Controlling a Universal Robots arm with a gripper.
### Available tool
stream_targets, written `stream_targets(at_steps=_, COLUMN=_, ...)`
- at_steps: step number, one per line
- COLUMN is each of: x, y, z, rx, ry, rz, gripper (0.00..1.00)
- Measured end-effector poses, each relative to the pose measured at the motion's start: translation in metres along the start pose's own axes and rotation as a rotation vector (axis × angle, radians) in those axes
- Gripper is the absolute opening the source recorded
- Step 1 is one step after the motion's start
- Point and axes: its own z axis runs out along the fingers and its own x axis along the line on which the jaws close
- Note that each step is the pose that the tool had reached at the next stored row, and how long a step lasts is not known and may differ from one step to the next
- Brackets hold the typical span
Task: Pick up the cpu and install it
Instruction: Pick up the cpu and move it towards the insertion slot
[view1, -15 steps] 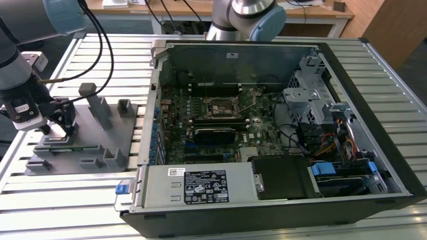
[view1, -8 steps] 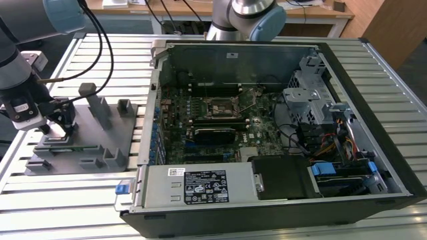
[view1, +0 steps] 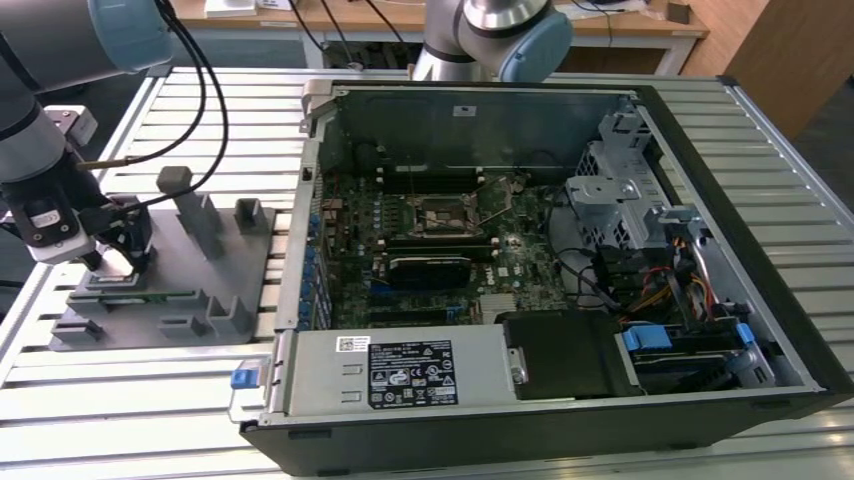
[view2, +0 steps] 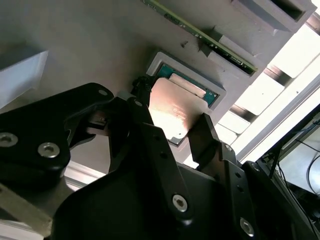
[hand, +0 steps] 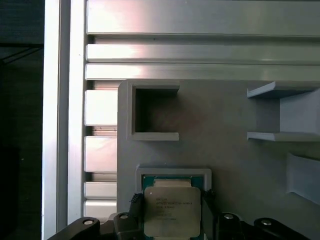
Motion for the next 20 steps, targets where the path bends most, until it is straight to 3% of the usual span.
stream_targets(at_steps=2, x=0.0, y=0.0, z=-0.0001, rx=0.0001, ry=0.0001, rz=0.0, gripper=0.56)
stream_targets(at_steps=3, x=0.0001, y=-0.0001, z=-0.0013, rx=0.0006, ry=0.0009, rz=0.0, gripper=0.62)
stream_targets(at_steps=11, x=0.0001, y=0.0, z=-0.0052, rx=0.0006, ry=0.0008, rz=0.0, gripper=0.62)
stream_targets(at_steps=14, x=0.0001, y=0.0, z=-0.0053, rx=0.0005, ry=0.0008, rz=0.0, gripper=0.53)
stream_targets(at_steps=20, x=0.0001, y=0.0002, z=-0.0144, rx=0.0006, ry=0.0008, rz=0.0, gripper=0.53)
